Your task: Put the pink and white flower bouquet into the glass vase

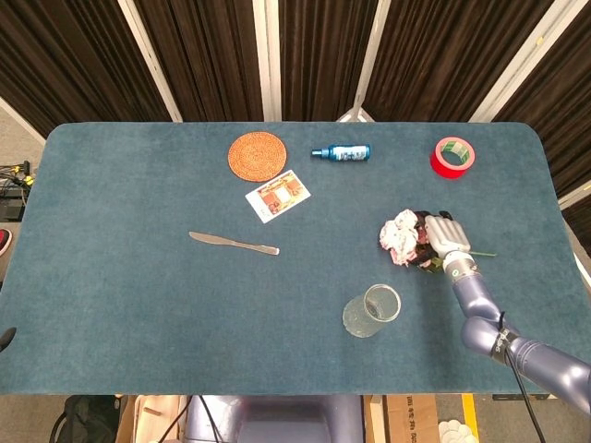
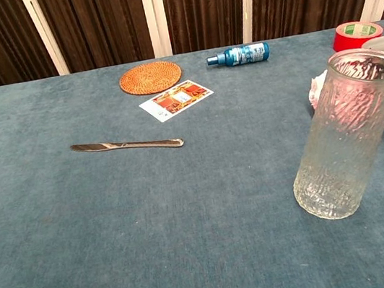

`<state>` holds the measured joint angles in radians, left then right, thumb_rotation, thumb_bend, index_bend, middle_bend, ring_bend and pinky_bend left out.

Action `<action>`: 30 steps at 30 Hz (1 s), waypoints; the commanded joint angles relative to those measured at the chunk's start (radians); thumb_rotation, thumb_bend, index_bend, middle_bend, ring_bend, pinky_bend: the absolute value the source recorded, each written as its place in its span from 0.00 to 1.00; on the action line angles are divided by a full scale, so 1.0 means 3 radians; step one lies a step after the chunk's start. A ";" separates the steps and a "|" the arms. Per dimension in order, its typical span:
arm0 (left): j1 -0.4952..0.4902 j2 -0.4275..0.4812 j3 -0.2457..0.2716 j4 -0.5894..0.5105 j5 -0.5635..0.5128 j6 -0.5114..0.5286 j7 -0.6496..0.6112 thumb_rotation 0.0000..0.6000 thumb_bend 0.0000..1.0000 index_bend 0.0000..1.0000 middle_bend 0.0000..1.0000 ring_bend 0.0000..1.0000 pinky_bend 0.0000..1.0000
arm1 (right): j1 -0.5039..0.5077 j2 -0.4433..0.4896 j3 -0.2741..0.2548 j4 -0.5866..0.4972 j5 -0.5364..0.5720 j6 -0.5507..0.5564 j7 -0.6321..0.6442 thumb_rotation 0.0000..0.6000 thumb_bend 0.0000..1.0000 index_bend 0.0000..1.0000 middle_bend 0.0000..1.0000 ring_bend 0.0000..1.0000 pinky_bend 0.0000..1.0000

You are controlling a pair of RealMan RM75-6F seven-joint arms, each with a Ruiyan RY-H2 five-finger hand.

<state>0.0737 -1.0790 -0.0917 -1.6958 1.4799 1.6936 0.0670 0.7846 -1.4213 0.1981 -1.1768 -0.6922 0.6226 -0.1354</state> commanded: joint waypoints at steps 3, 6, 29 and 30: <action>-0.0004 0.0001 0.0010 -0.0008 0.0011 -0.0010 0.0012 1.00 0.21 0.07 0.00 0.00 0.05 | 0.0035 -0.0045 -0.0019 0.0092 0.0096 -0.0003 -0.0050 1.00 0.21 0.40 0.33 0.35 0.00; -0.0004 0.0003 0.0017 -0.0012 0.0022 -0.0011 0.0009 1.00 0.21 0.07 0.00 0.00 0.05 | 0.0024 0.0008 0.0004 0.0026 0.0081 -0.0009 -0.0009 1.00 0.26 0.43 0.35 0.37 0.00; 0.0014 0.0079 0.0054 0.0010 0.0109 0.0008 -0.0265 1.00 0.21 0.07 0.00 0.00 0.05 | -0.1475 0.1985 0.1989 -0.2320 -0.1616 0.0053 0.3782 1.00 0.28 0.50 0.39 0.41 0.02; 0.0014 0.0080 0.0054 0.0018 0.0119 0.0013 -0.0281 1.00 0.21 0.07 0.00 0.00 0.05 | -0.1566 0.2057 0.2030 -0.2389 -0.1744 0.0073 0.3981 1.00 0.28 0.51 0.39 0.41 0.02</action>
<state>0.0777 -1.0561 -0.0754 -1.6923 1.5134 1.6959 -0.0149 0.4826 -0.9611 0.6646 -1.7206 -1.0374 0.6208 0.7800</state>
